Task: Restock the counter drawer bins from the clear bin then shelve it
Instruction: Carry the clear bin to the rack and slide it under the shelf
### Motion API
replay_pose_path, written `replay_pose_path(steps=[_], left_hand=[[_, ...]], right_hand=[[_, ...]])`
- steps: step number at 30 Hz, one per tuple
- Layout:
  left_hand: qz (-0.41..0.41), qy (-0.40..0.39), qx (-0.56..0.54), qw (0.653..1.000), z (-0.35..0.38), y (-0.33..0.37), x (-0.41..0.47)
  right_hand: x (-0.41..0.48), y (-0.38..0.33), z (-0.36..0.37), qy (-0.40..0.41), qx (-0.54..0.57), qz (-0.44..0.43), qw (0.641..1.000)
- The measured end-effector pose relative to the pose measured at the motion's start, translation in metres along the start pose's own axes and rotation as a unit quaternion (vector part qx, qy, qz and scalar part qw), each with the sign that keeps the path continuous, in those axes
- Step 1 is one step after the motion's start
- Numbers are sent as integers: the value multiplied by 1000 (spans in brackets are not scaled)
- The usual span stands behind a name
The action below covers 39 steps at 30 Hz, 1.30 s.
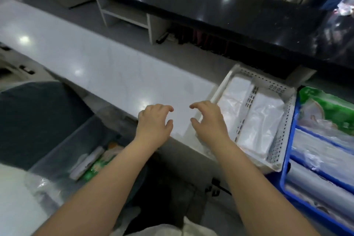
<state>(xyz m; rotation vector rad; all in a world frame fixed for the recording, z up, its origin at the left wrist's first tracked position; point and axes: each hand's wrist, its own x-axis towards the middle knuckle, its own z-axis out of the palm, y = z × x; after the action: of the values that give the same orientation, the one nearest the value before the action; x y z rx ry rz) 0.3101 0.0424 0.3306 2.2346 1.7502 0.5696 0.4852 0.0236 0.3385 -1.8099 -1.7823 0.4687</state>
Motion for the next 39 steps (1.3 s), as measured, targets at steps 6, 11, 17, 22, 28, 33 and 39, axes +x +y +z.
replay_pose_path(steps=[6, 11, 17, 22, 28, 33, 39], left_hand=[[-61, -30, 109, 992, -12, -64, -101], [-108, -46, 132, 984, -25, -131, -170], [-126, -93, 102, 982, -44, -222, -232], [-82, -180, 107, 974, -51, -298, -282], [-20, -207, 107, 972, -51, -337, -302], [22, -243, 113, 963, -35, -343, -275], [49, -289, 176, 940, -19, -355, -244]], right_hand=[[-62, -40, 37, -81, -118, -135, 980], [-110, -84, 96, -137, -158, -188, 960], [-162, -149, 188, -161, -179, -160, 957], [-218, -189, 263, -195, -165, -48, 966], [-260, -209, 306, -224, -165, 35, 960], [-245, -212, 319, -228, -155, 51, 960], [-217, -201, 333, -271, -136, 93, 948]])
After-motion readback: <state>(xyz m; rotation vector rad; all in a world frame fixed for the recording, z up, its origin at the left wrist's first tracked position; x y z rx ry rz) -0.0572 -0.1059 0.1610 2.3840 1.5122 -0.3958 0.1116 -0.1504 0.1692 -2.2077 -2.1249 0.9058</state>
